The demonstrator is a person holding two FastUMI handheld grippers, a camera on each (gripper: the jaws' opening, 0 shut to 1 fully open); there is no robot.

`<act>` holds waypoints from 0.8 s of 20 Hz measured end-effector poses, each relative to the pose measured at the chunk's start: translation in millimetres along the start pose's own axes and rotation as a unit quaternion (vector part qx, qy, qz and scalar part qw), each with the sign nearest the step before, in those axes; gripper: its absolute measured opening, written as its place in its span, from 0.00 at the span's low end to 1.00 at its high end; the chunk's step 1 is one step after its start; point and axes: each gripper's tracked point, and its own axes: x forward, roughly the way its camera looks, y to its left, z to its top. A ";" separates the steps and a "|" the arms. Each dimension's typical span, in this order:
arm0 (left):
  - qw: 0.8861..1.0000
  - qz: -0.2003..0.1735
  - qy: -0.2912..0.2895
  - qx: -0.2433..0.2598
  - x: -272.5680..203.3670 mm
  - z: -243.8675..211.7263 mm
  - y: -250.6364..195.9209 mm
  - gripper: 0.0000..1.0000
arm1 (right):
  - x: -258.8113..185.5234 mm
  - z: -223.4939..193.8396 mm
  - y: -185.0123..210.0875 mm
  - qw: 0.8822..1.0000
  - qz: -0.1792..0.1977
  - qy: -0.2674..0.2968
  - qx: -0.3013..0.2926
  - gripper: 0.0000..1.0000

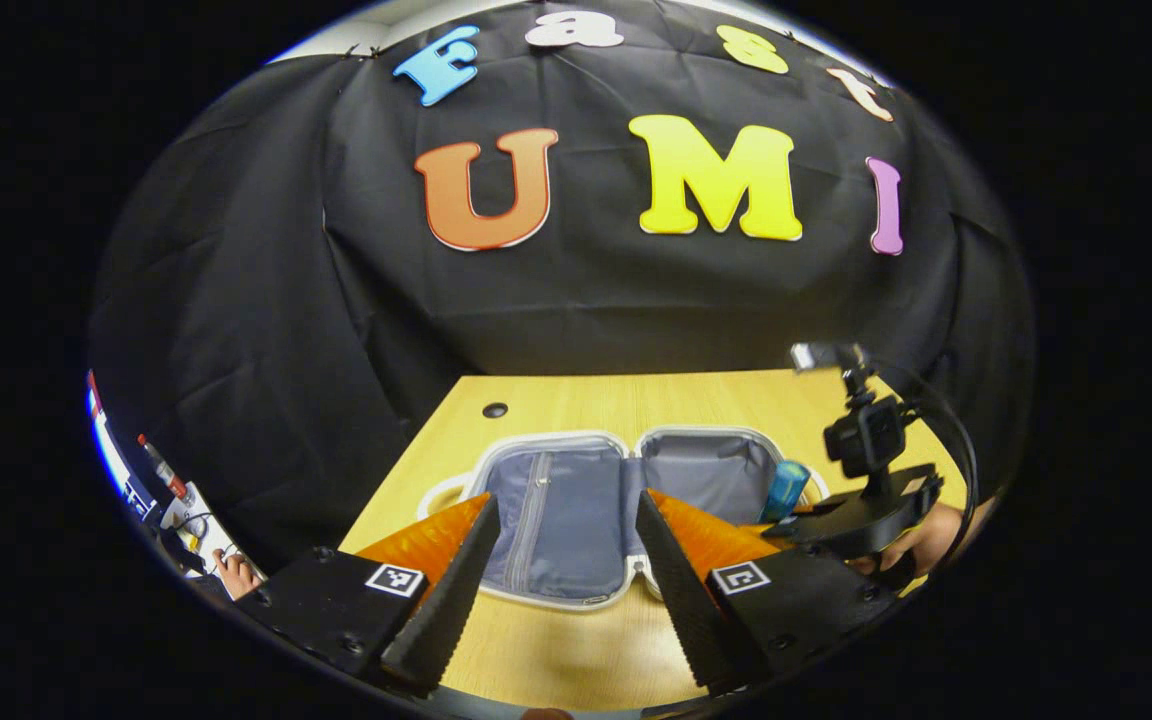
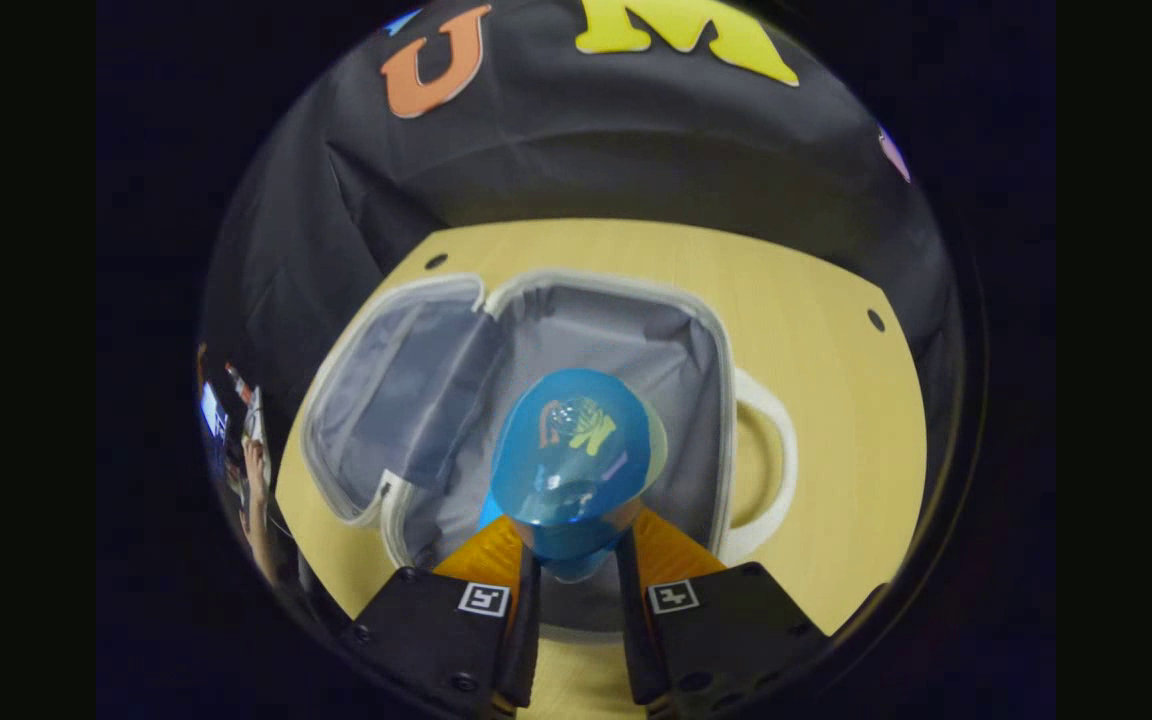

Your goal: First open the suitcase, pack the skin care products into it, and then close the suitcase.

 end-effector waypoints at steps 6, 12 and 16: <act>0.997 0.033 -0.045 0.051 -7.3 26.8 19.1 0.98 | 17.8 -22.6 -4.7 0.995 -0.027 0.069 0.059 0.33; 0.997 0.027 -0.027 0.069 2.8 16.9 16.0 0.99 | 39.1 -16.1 -9.5 0.985 -0.043 0.130 0.102 0.34; 0.995 0.044 -0.028 0.086 6.1 16.1 35.5 0.99 | 51.0 -21.9 -9.2 0.981 -0.068 0.159 0.091 0.33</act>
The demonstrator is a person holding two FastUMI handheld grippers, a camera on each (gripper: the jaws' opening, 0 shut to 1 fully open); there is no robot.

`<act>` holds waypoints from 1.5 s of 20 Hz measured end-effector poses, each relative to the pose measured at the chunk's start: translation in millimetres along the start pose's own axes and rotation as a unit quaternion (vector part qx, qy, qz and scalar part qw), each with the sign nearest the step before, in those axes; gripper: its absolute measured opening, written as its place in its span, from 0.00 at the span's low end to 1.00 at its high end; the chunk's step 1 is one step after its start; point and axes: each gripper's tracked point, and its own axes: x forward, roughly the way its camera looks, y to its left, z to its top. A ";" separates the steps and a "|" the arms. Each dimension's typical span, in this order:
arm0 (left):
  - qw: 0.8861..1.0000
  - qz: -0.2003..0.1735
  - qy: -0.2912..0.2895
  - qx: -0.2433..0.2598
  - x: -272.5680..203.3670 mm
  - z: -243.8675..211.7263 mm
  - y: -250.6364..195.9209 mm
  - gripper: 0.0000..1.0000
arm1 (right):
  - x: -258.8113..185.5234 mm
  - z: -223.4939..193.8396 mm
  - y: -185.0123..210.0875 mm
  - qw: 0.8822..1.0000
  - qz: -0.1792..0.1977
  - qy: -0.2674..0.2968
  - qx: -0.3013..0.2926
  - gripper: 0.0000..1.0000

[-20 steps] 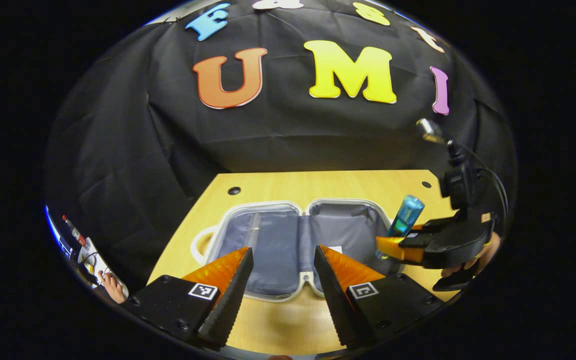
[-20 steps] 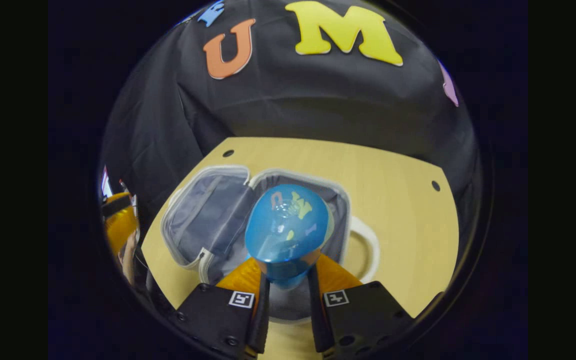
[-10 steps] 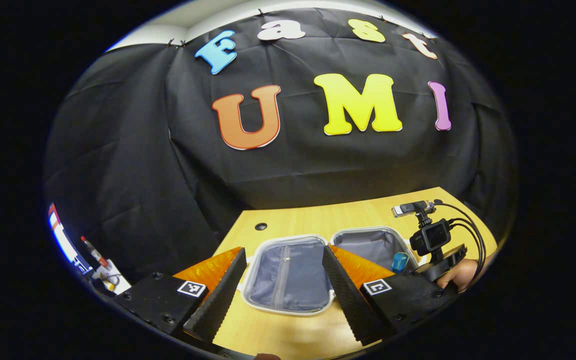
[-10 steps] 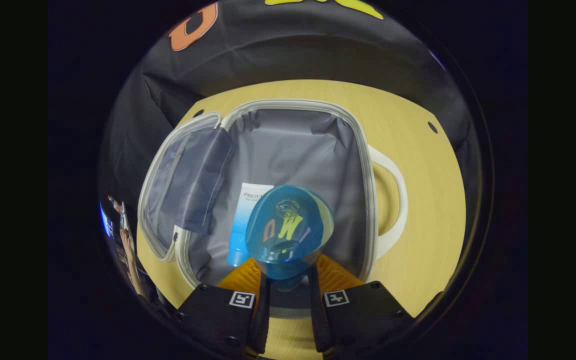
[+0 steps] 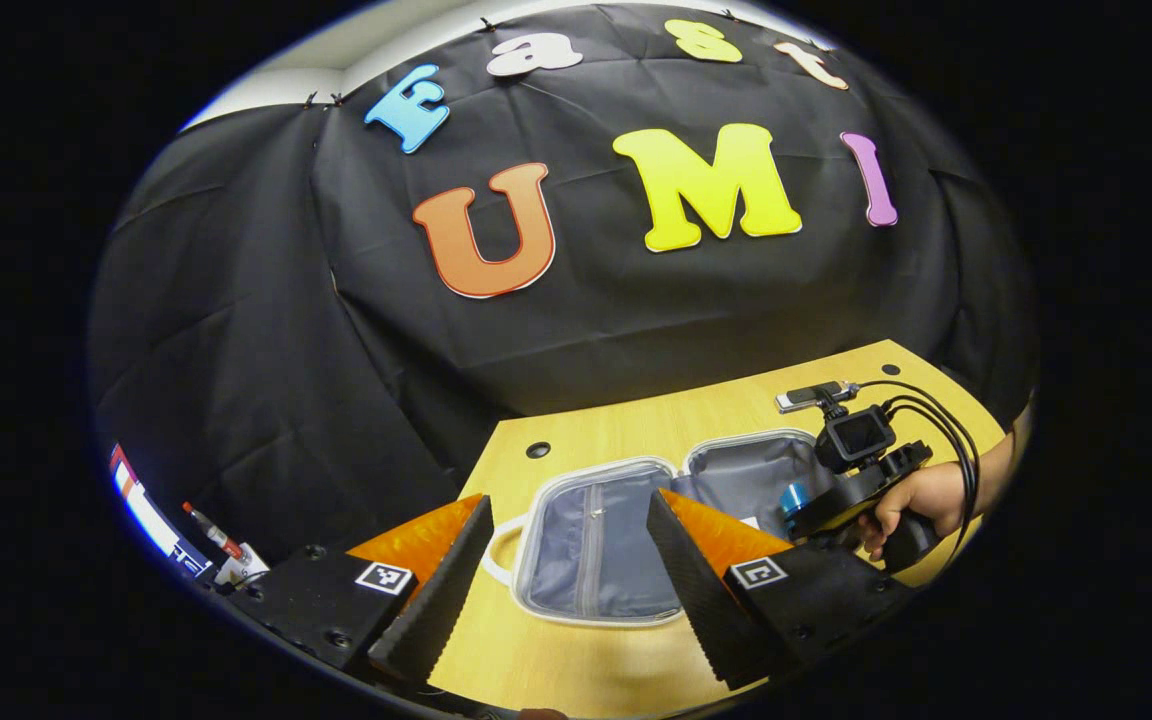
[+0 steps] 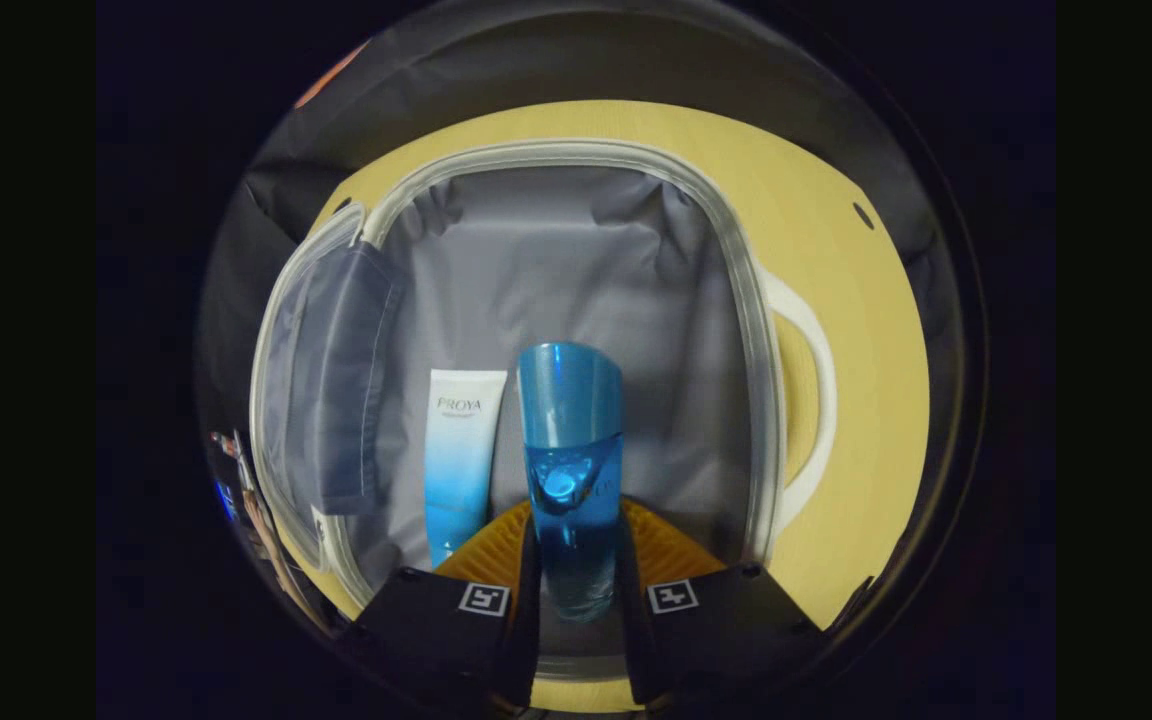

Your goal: First open the suitcase, pack the skin care products into it, and then close the suitcase.

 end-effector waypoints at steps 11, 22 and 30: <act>0.996 0.025 0.065 -0.048 37.5 -76.0 56.8 0.99 | -9.5 -1.5 1.5 1.000 0.004 0.001 -0.017 0.41; 0.937 -0.016 0.178 -0.301 136.5 -199.4 108.9 1.00 | -192.4 2.4 -3.2 0.966 0.099 -0.219 -0.100 0.81; 0.858 -0.090 0.221 -0.454 185.7 -237.8 83.6 0.94 | -251.7 -6.2 -79.6 0.949 0.106 -0.295 -0.041 0.81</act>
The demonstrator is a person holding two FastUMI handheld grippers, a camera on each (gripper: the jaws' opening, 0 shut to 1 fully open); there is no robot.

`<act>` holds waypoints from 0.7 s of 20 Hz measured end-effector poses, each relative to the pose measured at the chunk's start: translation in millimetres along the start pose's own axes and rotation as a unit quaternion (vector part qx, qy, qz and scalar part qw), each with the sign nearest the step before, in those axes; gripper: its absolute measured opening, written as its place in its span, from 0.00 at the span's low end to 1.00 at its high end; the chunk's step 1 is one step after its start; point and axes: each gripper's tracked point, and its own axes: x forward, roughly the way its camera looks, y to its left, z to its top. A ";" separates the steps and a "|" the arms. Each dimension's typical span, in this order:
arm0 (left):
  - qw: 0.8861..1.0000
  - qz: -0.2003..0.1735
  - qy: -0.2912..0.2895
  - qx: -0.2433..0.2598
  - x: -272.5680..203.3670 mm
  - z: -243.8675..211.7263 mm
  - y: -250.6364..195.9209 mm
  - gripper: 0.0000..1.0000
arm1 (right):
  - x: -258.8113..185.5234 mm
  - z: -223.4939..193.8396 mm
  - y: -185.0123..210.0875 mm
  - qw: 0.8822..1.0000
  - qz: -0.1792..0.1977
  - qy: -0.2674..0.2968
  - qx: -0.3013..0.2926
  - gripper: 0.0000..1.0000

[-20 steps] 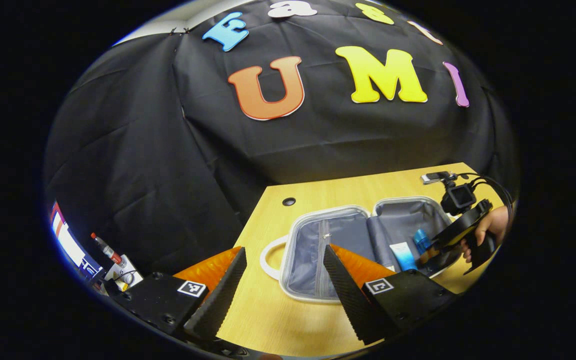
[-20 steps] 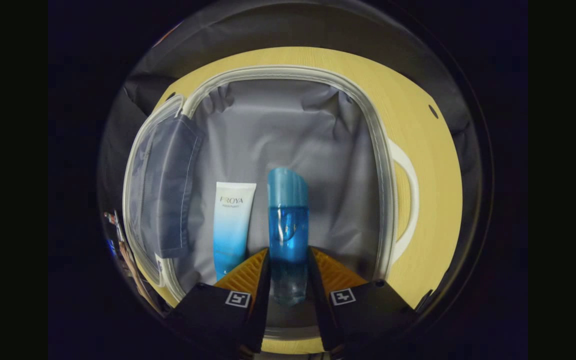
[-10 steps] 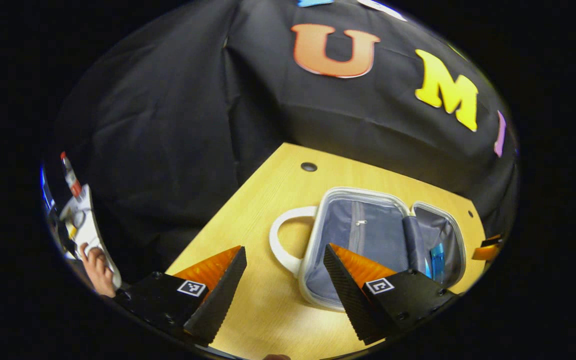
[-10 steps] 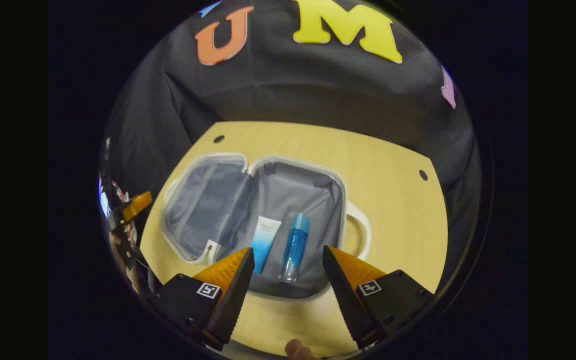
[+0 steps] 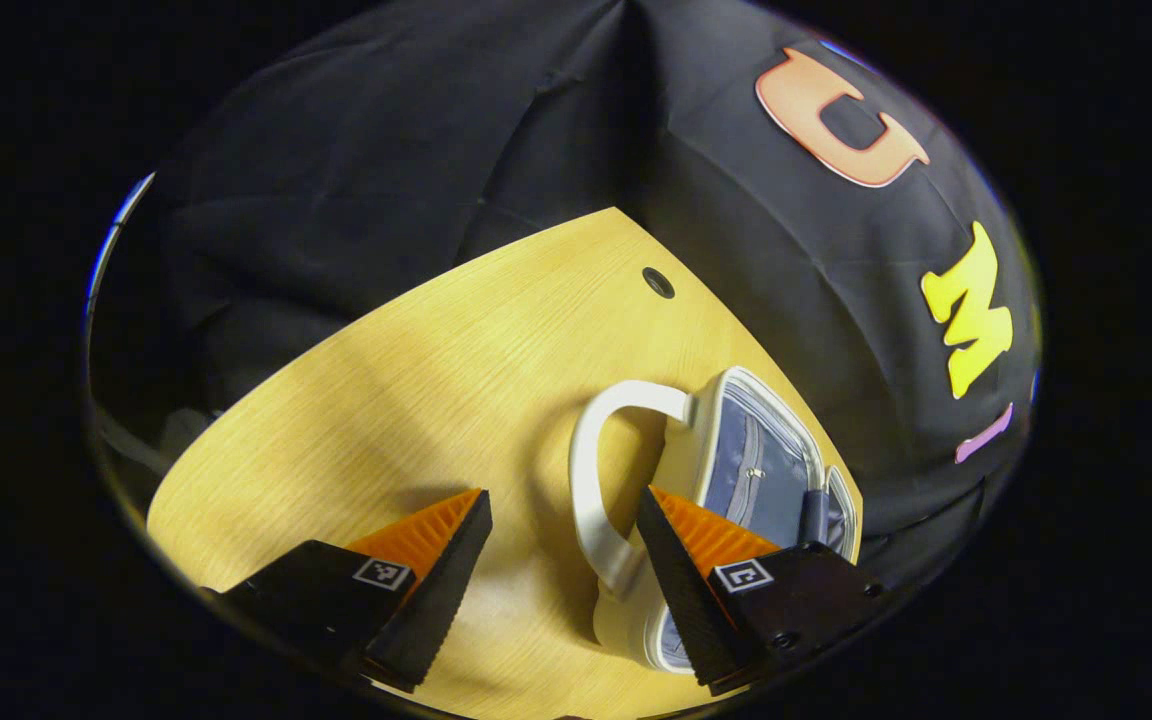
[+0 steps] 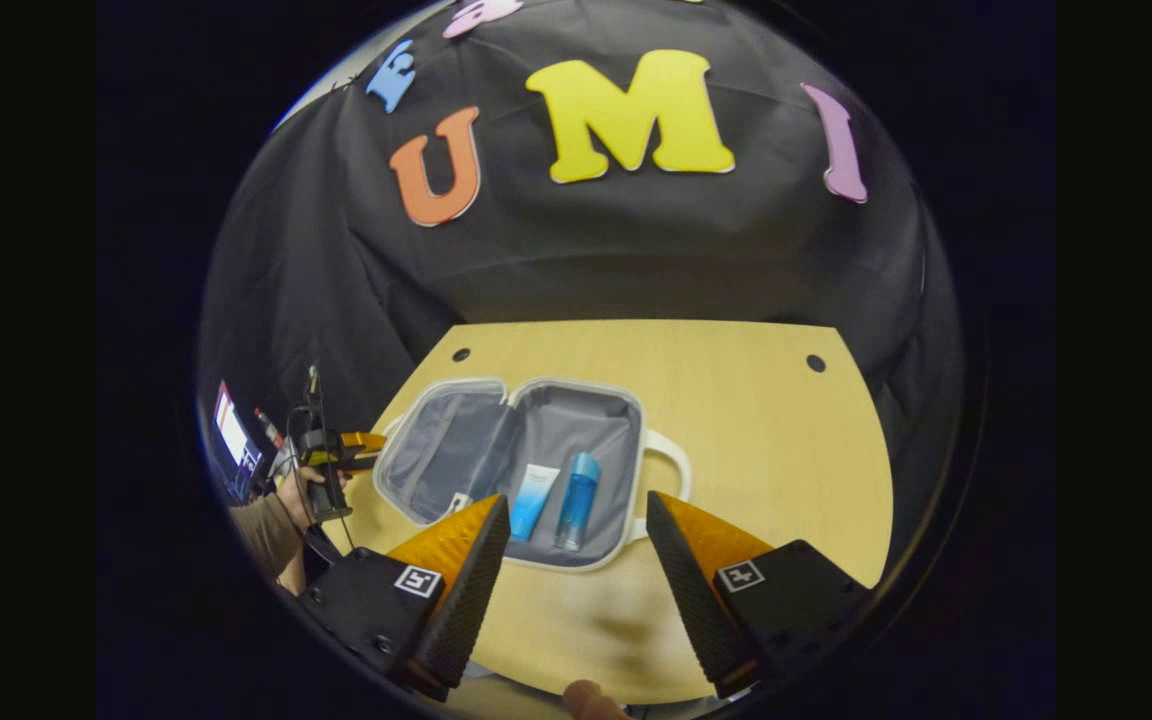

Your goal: First open the suitcase, pack the skin care products into it, and then close the suitcase.

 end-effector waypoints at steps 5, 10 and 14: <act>0.998 -0.022 0.001 -0.066 17.5 2.2 -15.6 0.58 | -27.0 5.8 -50.3 0.997 -0.037 -0.041 0.049 0.83; 0.999 -0.011 -0.020 -0.042 5.5 15.3 -28.7 0.14 | -71.2 31.2 -96.8 0.988 -0.102 -0.111 0.043 0.82; 0.998 -0.009 -0.052 0.029 -17.4 36.3 -60.1 0.06 | -99.7 50.6 -115.8 0.981 -0.125 -0.149 0.012 0.83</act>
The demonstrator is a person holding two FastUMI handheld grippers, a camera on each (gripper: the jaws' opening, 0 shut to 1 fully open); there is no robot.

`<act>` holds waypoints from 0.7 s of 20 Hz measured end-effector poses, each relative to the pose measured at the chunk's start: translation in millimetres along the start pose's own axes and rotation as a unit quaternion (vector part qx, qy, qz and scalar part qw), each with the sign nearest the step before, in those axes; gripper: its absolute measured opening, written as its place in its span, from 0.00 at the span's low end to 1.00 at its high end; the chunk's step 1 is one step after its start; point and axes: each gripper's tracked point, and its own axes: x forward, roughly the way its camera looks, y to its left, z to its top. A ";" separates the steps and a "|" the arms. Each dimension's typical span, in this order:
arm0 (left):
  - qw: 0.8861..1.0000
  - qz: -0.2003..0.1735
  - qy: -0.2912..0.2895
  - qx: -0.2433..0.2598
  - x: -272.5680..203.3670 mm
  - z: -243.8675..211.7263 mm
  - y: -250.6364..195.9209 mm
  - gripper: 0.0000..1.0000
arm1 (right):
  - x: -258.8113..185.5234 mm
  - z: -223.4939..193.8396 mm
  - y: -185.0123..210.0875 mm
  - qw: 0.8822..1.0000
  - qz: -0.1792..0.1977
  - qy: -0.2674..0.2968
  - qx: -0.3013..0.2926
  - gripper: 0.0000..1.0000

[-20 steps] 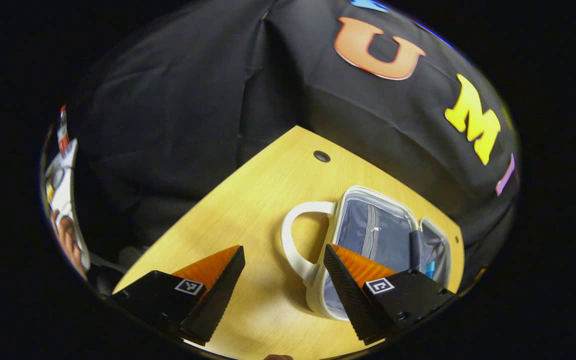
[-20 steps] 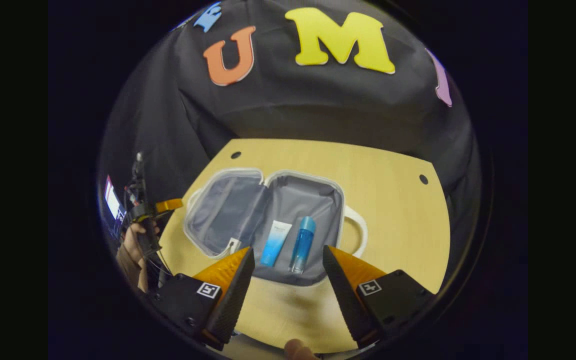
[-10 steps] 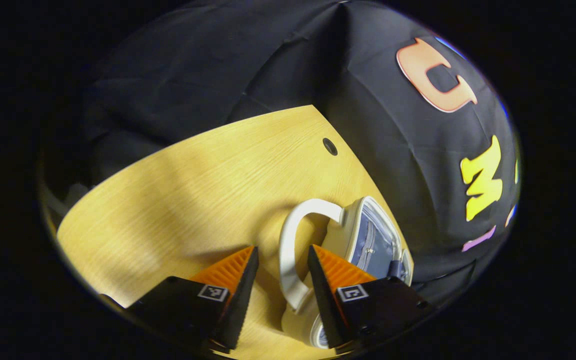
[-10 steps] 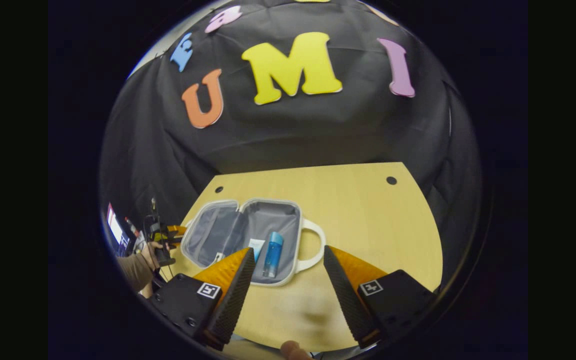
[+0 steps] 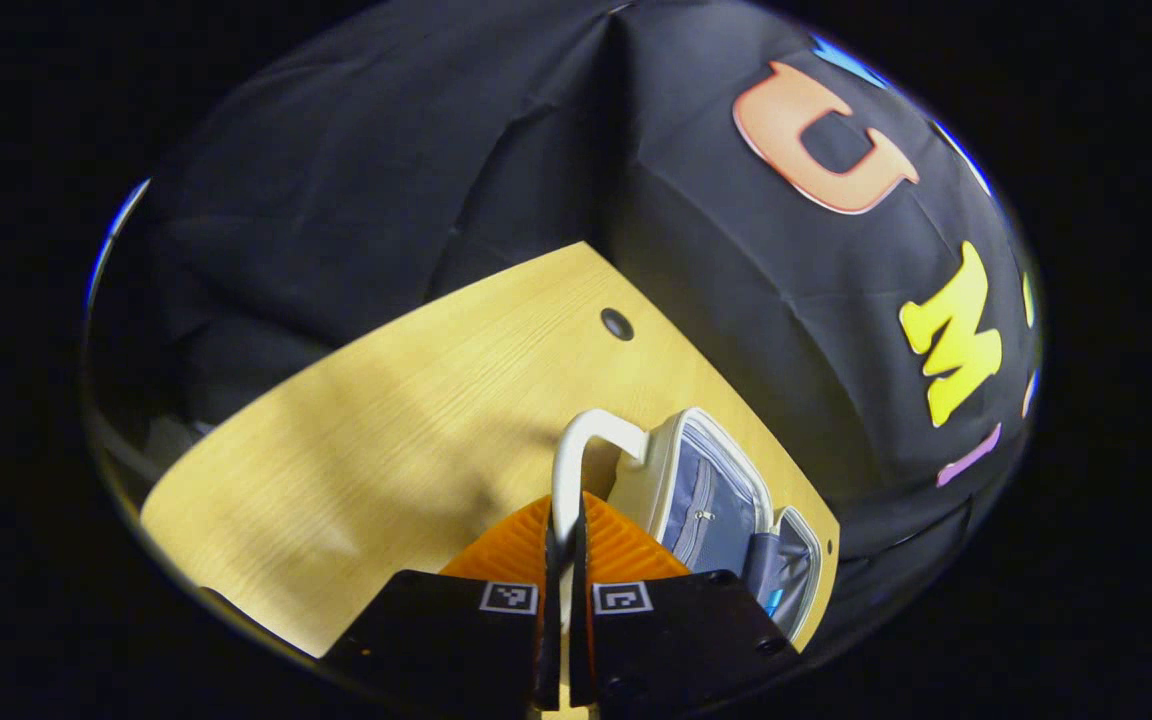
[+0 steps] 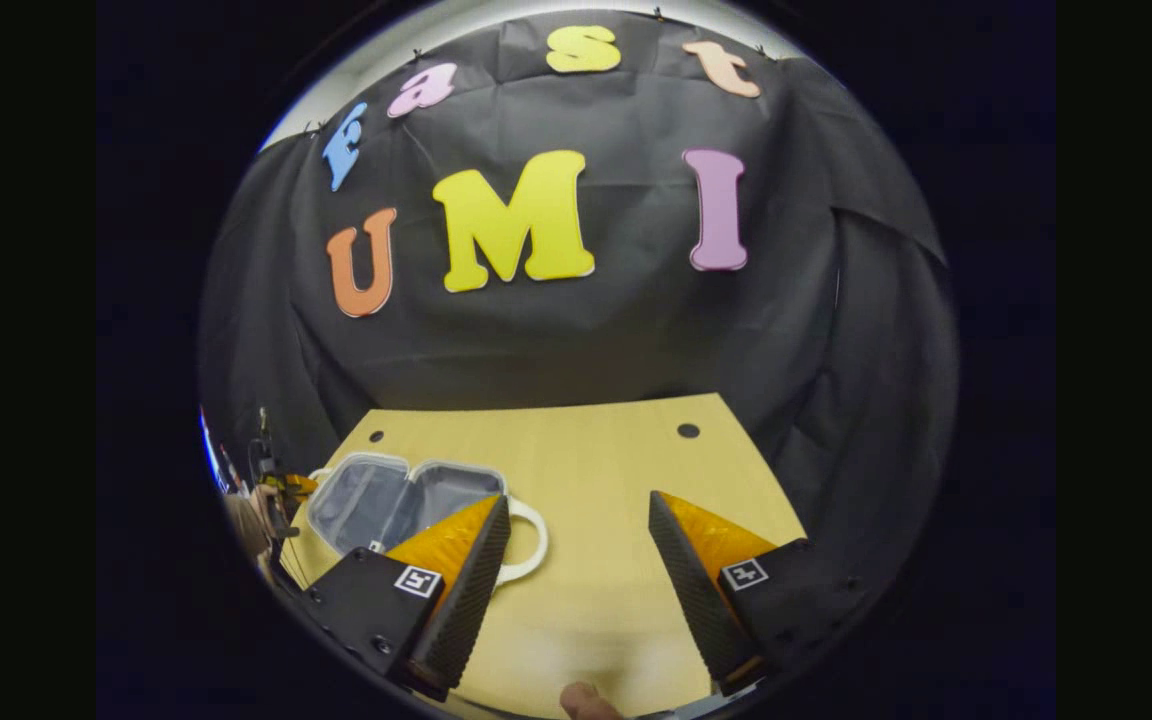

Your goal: First open the suitcase, pack the skin care products into it, and then close the suitcase.

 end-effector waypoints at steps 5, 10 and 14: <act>0.998 -0.004 -0.043 0.050 -40.1 28.8 -52.6 0.04 | -1.9 15.1 -13.1 0.999 0.020 -0.019 -0.022 0.83; 0.987 -0.028 -0.089 0.128 -86.8 36.3 -132.2 0.03 | -7.3 28.4 -27.3 0.998 0.041 -0.037 -0.035 0.83; 0.979 -0.081 -0.097 0.159 -111.2 12.6 -211.9 0.03 | -10.4 30.9 -32.6 0.996 0.067 -0.040 -0.036 0.83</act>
